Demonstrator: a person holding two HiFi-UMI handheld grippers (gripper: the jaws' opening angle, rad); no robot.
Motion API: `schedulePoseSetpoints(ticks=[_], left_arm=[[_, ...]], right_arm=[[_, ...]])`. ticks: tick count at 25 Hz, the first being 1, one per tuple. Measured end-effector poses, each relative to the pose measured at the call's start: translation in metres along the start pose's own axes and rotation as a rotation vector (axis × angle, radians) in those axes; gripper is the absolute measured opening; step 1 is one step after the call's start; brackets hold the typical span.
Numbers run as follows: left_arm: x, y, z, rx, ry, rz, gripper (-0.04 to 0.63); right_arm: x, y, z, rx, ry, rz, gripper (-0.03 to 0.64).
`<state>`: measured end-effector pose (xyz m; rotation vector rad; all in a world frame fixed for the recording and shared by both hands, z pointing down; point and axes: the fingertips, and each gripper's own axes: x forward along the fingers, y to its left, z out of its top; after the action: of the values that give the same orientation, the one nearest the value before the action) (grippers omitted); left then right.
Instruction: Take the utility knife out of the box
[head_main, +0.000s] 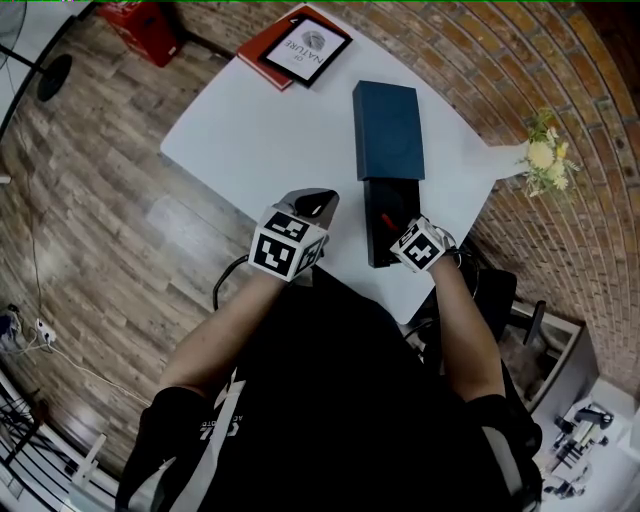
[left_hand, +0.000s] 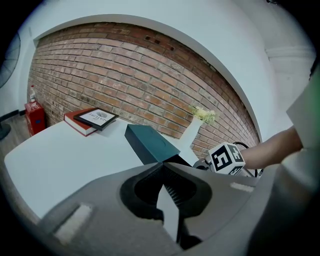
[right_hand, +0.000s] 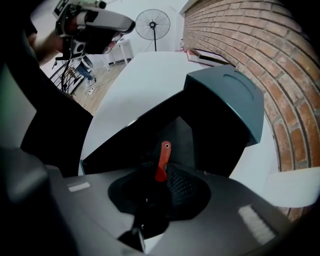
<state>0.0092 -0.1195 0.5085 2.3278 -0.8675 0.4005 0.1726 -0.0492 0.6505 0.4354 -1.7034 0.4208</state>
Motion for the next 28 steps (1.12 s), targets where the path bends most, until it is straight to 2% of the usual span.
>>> schedulePoseSetpoints(ticks=[6,7,11,14,17,19,23,28], left_arm=[[0.000,0.002,0.004,0.008,-0.003,-0.002,0.007],[0.000,0.002,0.004,0.008,-0.003,-0.003,0.006],[0.000,0.002,0.003,0.006,-0.001,-0.005,0.007],[0.000,0.003,0.004,0.006,-0.002,-0.007,0.006],[-0.001,0.005,0.003,0.005,0.001,-0.003,0.008],[-0.001,0.007,0.003,0.001,0.002,0.002,0.007],[-0.003,0.013,0.001,-0.010,0.006,0.014,0.007],[-0.006,0.020,-0.001,-0.022,0.003,0.030,0.007]], right_arm=[[-0.005,-0.001,-0.004,0.022,-0.013,-0.014,0.057],[-0.009,-0.002,-0.004,0.037,-0.019,-0.017,-0.001],[-0.016,-0.005,-0.005,0.080,-0.039,-0.033,0.000],[-0.013,-0.011,-0.005,-0.001,-0.017,-0.097,0.008],[-0.010,-0.014,0.002,-0.138,0.009,-0.141,0.098],[-0.006,-0.016,0.007,-0.223,0.019,-0.147,0.118],[0.006,-0.016,0.008,-0.354,0.073,-0.111,0.097],[0.008,-0.011,0.007,-0.410,0.085,-0.035,0.064]])
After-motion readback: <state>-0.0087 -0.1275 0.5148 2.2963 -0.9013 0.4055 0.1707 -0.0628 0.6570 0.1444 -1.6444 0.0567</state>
